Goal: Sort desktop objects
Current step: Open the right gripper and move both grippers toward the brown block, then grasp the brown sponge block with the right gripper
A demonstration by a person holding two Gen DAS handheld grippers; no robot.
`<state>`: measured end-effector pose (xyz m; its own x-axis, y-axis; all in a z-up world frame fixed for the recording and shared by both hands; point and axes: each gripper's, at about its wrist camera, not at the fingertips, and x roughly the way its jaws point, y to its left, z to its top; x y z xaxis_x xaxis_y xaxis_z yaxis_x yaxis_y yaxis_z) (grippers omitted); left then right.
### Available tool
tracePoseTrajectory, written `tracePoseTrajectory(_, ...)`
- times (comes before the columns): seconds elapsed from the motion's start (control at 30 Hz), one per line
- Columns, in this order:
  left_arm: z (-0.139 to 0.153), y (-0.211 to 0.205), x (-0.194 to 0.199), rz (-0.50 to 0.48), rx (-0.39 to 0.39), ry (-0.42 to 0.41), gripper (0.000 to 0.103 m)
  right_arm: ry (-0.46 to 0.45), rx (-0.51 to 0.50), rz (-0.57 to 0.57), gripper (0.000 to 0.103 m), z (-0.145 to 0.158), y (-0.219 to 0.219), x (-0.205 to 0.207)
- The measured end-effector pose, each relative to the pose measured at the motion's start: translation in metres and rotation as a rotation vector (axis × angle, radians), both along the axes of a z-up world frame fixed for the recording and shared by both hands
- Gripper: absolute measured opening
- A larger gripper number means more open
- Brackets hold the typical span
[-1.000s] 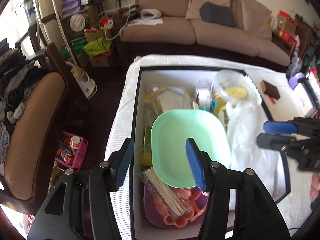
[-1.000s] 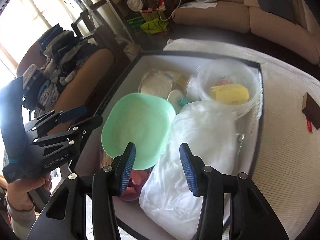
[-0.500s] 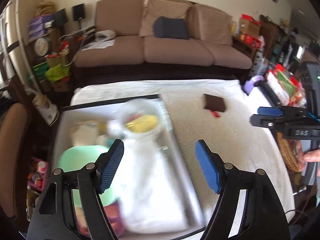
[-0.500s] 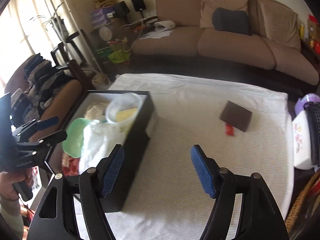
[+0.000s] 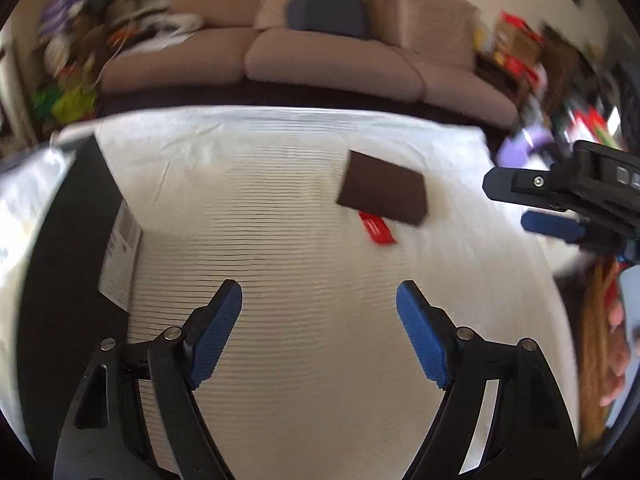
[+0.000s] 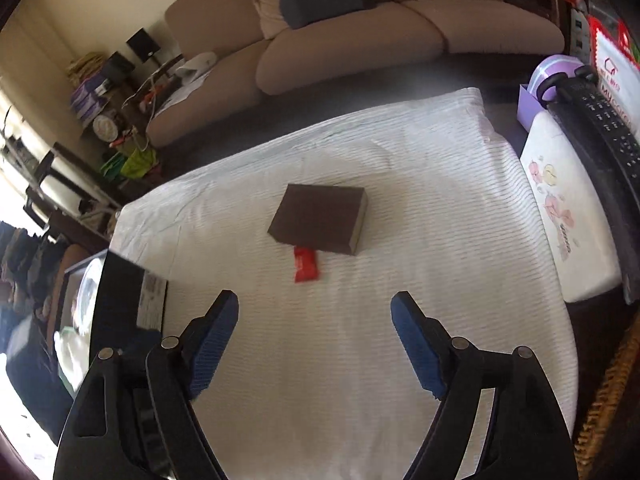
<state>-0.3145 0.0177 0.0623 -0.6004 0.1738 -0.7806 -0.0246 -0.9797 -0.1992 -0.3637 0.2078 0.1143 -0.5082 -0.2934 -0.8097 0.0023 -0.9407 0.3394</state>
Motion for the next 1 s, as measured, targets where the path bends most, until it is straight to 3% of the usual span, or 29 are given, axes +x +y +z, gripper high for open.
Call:
tracePoseTrajectory(0.13,-0.027,-0.018,-0.012,0.101,0.061,-0.007,0.078,-0.032,0.005,0.004,0.083,-0.018,-0.028,-0.059)
tracePoseTrajectory(0.33,-0.045,-0.031,-0.017,0.095,0.004,0.015,0.078,-0.109,0.101,-0.019,0.084,-0.056,-0.065,-0.119)
tracePoseTrajectory(0.4,-0.049,-0.035,-0.020,0.087,0.009,0.010,0.078,-0.081,0.128,-0.033,0.092,-0.058,-0.069,-0.126)
tracePoseTrajectory(0.57,-0.049,-0.038,-0.021,0.087,0.040,0.021,0.078,-0.090,0.314,-0.079,0.092,-0.065,-0.073,-0.124)
tracePoseTrajectory(0.63,-0.048,-0.038,-0.020,0.089,0.048,0.033,0.078,-0.062,0.302,-0.089,0.092,-0.065,-0.067,-0.117)
tracePoseTrajectory(0.7,-0.046,-0.036,-0.022,0.089,0.038,0.040,0.078,-0.096,0.321,-0.094,0.095,-0.075,-0.061,-0.116)
tracePoseTrajectory(0.87,-0.045,-0.034,-0.022,0.081,-0.007,0.056,0.078,-0.171,0.233,-0.147,0.101,-0.085,-0.042,-0.116)
tracePoseTrajectory(1.0,-0.048,-0.033,-0.027,0.083,0.012,0.045,0.078,-0.214,0.208,-0.160,0.103,-0.096,-0.032,-0.114)
